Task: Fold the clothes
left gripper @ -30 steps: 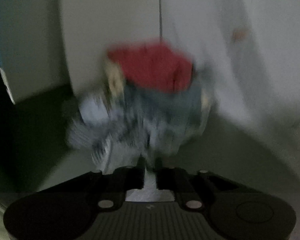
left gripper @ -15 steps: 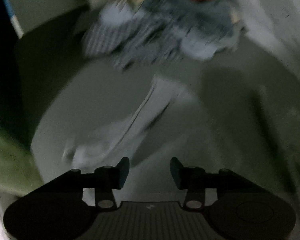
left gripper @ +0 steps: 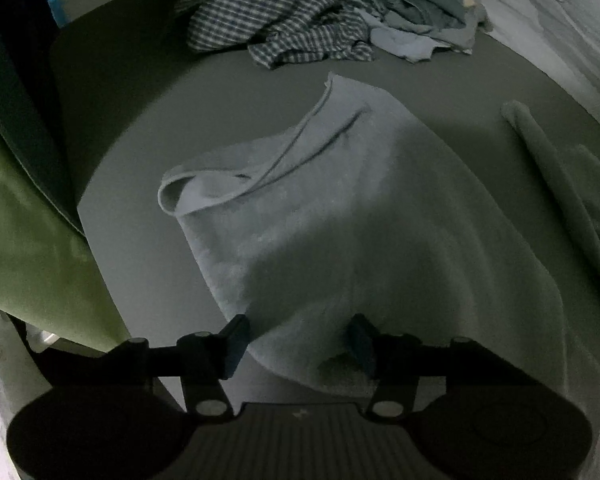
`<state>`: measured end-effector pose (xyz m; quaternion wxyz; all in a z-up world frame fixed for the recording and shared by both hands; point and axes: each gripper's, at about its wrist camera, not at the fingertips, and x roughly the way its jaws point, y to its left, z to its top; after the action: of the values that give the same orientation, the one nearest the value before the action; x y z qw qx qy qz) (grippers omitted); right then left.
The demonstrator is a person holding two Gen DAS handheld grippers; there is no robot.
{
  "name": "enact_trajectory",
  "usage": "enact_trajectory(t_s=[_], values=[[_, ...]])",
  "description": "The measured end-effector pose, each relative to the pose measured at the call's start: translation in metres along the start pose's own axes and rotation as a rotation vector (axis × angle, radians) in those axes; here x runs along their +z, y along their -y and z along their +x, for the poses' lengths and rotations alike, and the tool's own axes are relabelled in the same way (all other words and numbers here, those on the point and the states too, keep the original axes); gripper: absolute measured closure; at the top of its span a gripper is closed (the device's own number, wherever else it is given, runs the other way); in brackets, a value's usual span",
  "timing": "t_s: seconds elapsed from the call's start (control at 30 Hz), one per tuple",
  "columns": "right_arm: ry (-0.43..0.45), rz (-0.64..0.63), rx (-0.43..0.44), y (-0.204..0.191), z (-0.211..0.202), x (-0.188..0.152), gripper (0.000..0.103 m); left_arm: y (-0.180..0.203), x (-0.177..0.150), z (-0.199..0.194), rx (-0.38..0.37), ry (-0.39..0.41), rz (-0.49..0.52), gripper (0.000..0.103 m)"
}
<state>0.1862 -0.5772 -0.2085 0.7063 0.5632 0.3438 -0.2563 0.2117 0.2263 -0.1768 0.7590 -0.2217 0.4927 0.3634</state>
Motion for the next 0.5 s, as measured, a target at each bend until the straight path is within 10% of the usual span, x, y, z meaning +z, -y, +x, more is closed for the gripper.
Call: enact_trajectory(t_s=[0.3,0.5], values=[[-0.106,0.372,0.21,0.046,0.018,-0.021,0.047,-0.001,-0.008,0.008,-0.01,-0.01,0.012,0.037],[0.012,0.29,0.227,0.02,0.011,-0.005,0.087,-0.005,-0.005,0.009,-0.018,-0.01,0.014,0.034]])
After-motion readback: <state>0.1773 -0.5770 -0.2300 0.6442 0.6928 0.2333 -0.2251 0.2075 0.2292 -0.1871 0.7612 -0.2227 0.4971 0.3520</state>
